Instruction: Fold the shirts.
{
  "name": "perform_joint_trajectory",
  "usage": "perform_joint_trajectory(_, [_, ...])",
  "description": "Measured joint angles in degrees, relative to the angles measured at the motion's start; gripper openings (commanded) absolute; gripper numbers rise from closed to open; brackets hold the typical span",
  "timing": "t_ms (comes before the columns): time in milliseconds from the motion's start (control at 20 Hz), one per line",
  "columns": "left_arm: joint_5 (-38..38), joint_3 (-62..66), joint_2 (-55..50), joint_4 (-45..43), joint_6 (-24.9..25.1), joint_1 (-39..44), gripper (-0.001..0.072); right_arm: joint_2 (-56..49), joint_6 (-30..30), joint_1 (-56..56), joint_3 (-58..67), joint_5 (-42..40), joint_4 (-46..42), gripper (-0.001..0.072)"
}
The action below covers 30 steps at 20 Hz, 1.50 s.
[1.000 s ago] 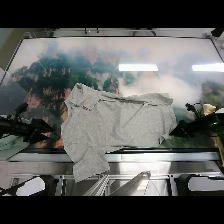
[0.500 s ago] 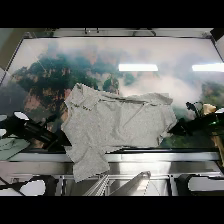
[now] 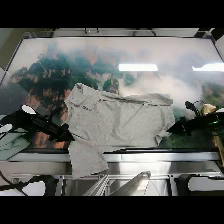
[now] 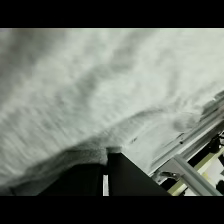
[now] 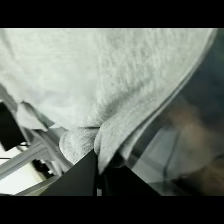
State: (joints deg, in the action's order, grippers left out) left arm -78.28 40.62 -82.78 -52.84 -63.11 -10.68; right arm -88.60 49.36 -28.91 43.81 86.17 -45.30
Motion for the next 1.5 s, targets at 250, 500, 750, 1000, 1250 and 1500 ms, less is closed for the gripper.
perform_joint_trajectory(250, [-6.3, 0.3, 11.8, 13.6, 4.1, -6.9, 0.0034, 4.8, -2.9, -0.4, 1.8, 9.4, 16.7, 0.0016])
perform_joint_trajectory(500, [-20.5, 0.4, 27.8, 50.1, 11.5, -21.1, 0.0034, 19.7, -5.6, -0.9, 5.1, 16.2, 49.7, 0.0017])
perform_joint_trajectory(750, [-25.9, 4.0, 40.2, 84.0, 11.1, -39.5, 0.0034, 36.7, -5.6, -5.0, 11.9, 11.0, 75.0, 0.0017])
perform_joint_trajectory(1000, [-27.1, 16.4, 43.4, 97.4, 5.9, -43.0, 0.0026, 49.1, -1.4, -10.2, 17.2, 4.5, 79.8, 0.0017])
perform_joint_trajectory(1250, [-27.3, 33.1, 35.4, 86.0, 1.9, -35.8, 0.0027, 52.7, 7.1, -11.4, 19.0, -4.5, 58.9, 0.0016])
perform_joint_trajectory(1500, [-22.8, 38.8, 21.1, 60.4, 0.8, -22.7, 0.0027, 47.5, 13.3, -11.0, 16.5, -13.7, 35.1, 0.0015])
